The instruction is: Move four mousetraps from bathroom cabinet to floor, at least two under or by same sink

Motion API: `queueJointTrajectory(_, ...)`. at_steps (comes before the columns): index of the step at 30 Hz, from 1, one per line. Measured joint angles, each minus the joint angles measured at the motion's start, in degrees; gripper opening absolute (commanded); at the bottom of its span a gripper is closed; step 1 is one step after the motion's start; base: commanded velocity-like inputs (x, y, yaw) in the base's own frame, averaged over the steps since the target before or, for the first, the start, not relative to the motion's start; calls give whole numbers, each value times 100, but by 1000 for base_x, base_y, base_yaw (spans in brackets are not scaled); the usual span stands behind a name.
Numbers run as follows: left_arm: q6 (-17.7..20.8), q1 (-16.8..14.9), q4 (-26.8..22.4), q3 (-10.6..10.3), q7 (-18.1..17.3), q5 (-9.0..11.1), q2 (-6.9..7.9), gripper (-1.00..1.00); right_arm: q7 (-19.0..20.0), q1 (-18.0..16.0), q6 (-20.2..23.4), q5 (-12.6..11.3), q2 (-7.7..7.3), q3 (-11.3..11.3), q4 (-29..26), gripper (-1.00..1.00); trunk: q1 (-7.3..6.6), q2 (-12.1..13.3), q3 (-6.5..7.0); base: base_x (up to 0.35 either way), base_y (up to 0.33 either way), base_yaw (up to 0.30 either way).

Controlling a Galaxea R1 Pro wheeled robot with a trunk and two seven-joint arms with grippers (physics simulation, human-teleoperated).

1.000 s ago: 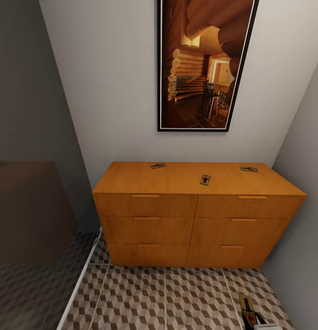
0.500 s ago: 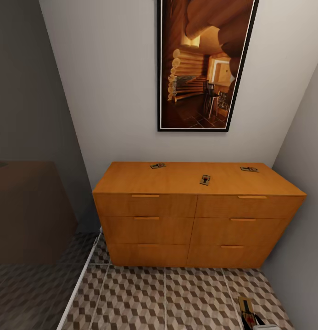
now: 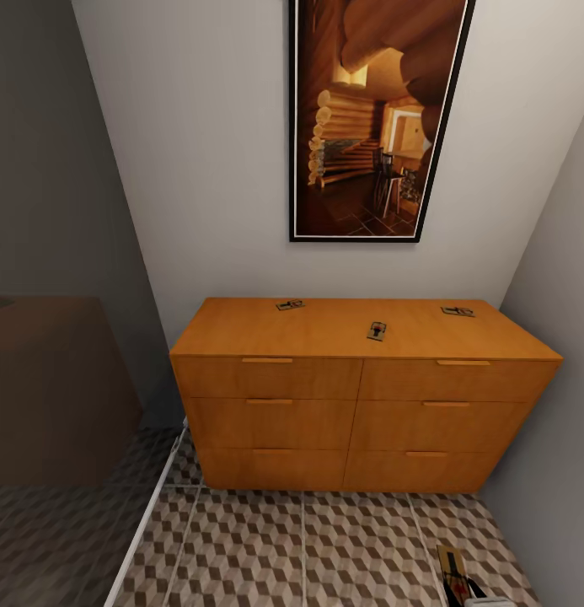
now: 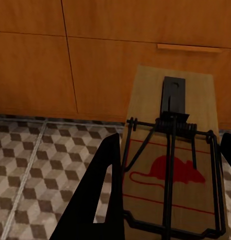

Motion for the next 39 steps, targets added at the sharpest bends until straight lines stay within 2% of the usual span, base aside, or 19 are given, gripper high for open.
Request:
queueJointTrajectory(5, 208, 1, -548, 0, 8, 0, -29, 100, -3, 2, 0, 0, -3, 1, 0, -100, 0, 0, 0, 0, 0, 0)
queueJointTrajectory(8, 687, 1, -1066, 0, 4, 0, -44, 100, 0, 0, 0, -1, -3, 1, 0, -100, 0, 0, 0, 0, 0, 0)
queueJointTrajectory(11, 1370, 1, -1701, -1, -11, 0, -51, 100, 0, 1, 1, -1, -3, 1, 0, -100, 0, 0, 0, 0, 0, 0)
queueJointTrajectory(18, 2277, 2, -3018, -5, -19, 6, -53, 100, 0, 2, 1, 1, -3, 1, 0, -100, 0, 0, 0, 0, 0, 0)
queueJointTrajectory(20, 2688, 2, -3477, -6, -19, 7, -53, 100, 0, 2, 1, 1, -3, 1, 0, -100, 0, 0, 0, 0, 0, 0)
queueJointTrajectory(23, 3123, 3, -3907, -12, -25, 8, -63, 100, 0, 1, 0, 1, -3, 1, 0, -100, 0, 0, 0, 0, 0, 0)
queueJointTrajectory(31, 3665, -17, -4729, -16, -23, 1, -134, 100, 0, 2, 0, 3, -3, 1, 0, -100, 0, 0, 0, 0, 0, 0)
queueJointTrajectory(39, 4291, -472, -5222, -17, -27, 2, -221, 100, 0, 2, 0, 5, -3, 1, 0, -100, 0, 0, 0, 0, 0, 0)
